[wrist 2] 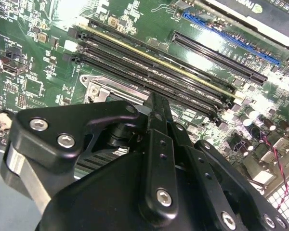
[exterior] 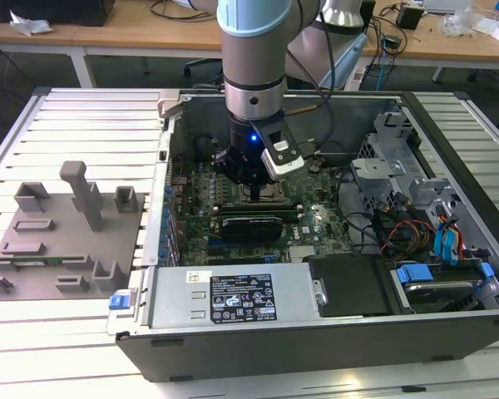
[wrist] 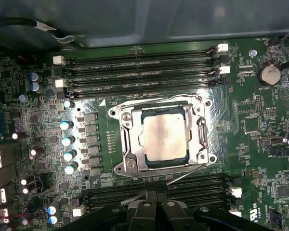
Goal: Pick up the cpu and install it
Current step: 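Install the second cpu locking lever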
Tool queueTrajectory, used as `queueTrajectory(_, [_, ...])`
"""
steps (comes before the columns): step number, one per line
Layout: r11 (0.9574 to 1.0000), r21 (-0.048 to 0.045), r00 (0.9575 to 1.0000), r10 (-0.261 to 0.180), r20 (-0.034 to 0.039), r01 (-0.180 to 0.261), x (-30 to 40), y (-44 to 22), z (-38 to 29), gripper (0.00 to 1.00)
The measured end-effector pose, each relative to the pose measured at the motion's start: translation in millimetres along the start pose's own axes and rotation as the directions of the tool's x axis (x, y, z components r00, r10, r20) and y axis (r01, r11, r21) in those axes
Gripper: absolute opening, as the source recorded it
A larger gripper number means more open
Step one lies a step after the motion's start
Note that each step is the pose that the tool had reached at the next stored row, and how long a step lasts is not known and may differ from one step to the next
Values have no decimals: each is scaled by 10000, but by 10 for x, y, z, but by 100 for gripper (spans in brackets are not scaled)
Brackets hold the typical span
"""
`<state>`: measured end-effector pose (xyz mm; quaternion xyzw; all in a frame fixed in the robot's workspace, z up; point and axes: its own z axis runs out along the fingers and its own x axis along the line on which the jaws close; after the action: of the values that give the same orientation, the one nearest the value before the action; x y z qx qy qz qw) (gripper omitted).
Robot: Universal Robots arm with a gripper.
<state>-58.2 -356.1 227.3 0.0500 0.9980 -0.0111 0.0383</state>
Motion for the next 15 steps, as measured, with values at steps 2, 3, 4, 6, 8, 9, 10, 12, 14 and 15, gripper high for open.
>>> queueTrajectory(2, [10000, 0, 10000, 1, 0, -1, 1, 0, 1, 11])
queueTrajectory(3, [10000, -1, 10000, 1, 1, -1, 2, 0, 1, 11])
queueTrajectory(4, [10000, -3, 10000, 4, 2, -4, 8, -1, 3, 11])
queueTrajectory(6, [10000, -6, 10000, 2, 5, -2, 25, -2, 12, 11])
queueTrajectory(8, [10000, -11, 10000, 2, 10, -2, 53, -4, 33, 11])
queueTrajectory(9, [10000, -14, 10000, 3, 11, -3, 63, -5, 43, 11])
queueTrajectory(10, [10000, -17, 10000, 3, 10, -3, 70, -6, 49, 11])
queueTrajectory(12, [10000, -33, 10000, 4, 9, -4, 86, -7, 56, 11])
queueTrajectory(14, [10000, -60, 10000, 6, 8, -6, 111, -9, 62, 11])
queueTrajectory(15, [10000, -71, 10000, 7, 9, -7, 117, -10, 64, 11])
